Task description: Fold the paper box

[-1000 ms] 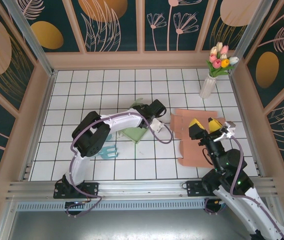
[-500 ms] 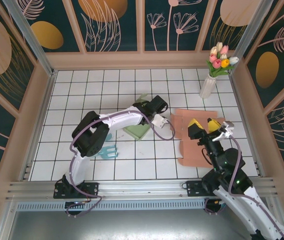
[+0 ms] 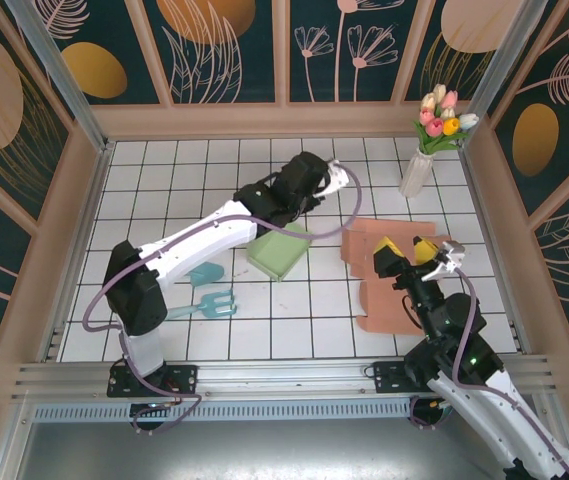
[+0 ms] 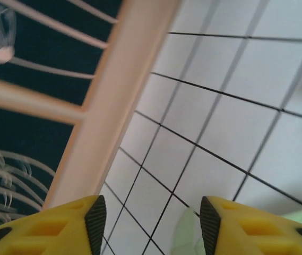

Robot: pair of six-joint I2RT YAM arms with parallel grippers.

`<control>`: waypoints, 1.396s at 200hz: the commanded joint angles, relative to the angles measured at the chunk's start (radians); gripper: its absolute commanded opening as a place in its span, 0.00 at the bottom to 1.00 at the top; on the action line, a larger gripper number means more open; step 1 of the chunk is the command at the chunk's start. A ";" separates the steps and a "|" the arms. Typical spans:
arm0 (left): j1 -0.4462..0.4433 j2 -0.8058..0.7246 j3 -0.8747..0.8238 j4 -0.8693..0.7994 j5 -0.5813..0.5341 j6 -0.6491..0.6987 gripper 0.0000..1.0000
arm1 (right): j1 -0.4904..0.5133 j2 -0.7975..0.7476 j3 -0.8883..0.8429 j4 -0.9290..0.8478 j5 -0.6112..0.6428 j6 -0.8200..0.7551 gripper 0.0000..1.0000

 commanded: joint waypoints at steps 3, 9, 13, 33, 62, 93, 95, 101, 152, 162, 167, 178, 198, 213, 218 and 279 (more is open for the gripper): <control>0.048 -0.028 0.012 -0.250 -0.061 -0.450 0.62 | -0.005 0.015 -0.008 0.045 -0.020 -0.006 0.98; 0.067 -0.052 -0.009 -0.265 -0.020 -0.518 0.63 | -0.006 0.020 -0.008 0.045 -0.024 -0.006 0.98; 0.081 -0.074 -0.030 -0.265 0.011 -0.560 0.64 | -0.006 0.023 -0.007 0.046 -0.028 -0.006 0.98; 0.137 -0.195 -0.175 -0.200 0.169 -0.693 0.73 | -0.006 0.037 -0.009 0.054 -0.043 -0.003 0.98; 0.141 -0.226 -0.288 -0.184 0.198 -0.702 0.75 | -0.006 0.061 -0.015 0.067 -0.060 0.001 0.98; 0.153 -0.181 -0.306 -0.183 0.221 -0.672 0.71 | -0.005 0.097 -0.021 0.083 -0.073 0.000 0.98; 0.153 -0.177 -0.303 -0.185 0.227 -0.669 0.70 | -0.006 0.100 -0.020 0.083 -0.075 0.000 0.98; 0.154 -0.168 -0.294 -0.191 0.240 -0.661 0.68 | -0.006 0.108 -0.019 0.084 -0.079 0.000 0.98; 0.154 -0.086 -0.224 -0.250 0.250 -0.594 0.43 | -0.005 0.155 -0.021 0.103 -0.109 -0.001 0.98; 0.155 -0.073 -0.209 -0.254 0.269 -0.567 0.37 | -0.005 0.161 -0.022 0.109 -0.109 -0.010 0.98; 0.154 -0.068 -0.202 -0.257 0.279 -0.553 0.33 | -0.005 0.166 -0.024 0.114 -0.106 -0.018 0.98; 0.155 -0.061 -0.183 -0.265 0.296 -0.514 0.25 | -0.005 0.178 -0.028 0.122 -0.087 -0.041 0.98; 0.154 -0.075 -0.158 -0.257 0.348 -0.431 0.14 | -0.011 0.215 -0.039 0.153 -0.049 -0.073 0.98; 0.154 -0.118 -0.175 -0.219 0.425 -0.327 0.06 | -0.024 0.253 -0.055 0.220 -0.062 -0.095 0.98; 0.152 -0.157 -0.194 -0.195 0.457 -0.277 0.05 | -0.029 0.268 -0.062 0.250 -0.071 -0.109 0.99; 0.153 -0.465 -0.477 0.073 0.710 0.307 0.00 | -0.312 0.664 0.042 0.722 -0.321 -0.371 0.99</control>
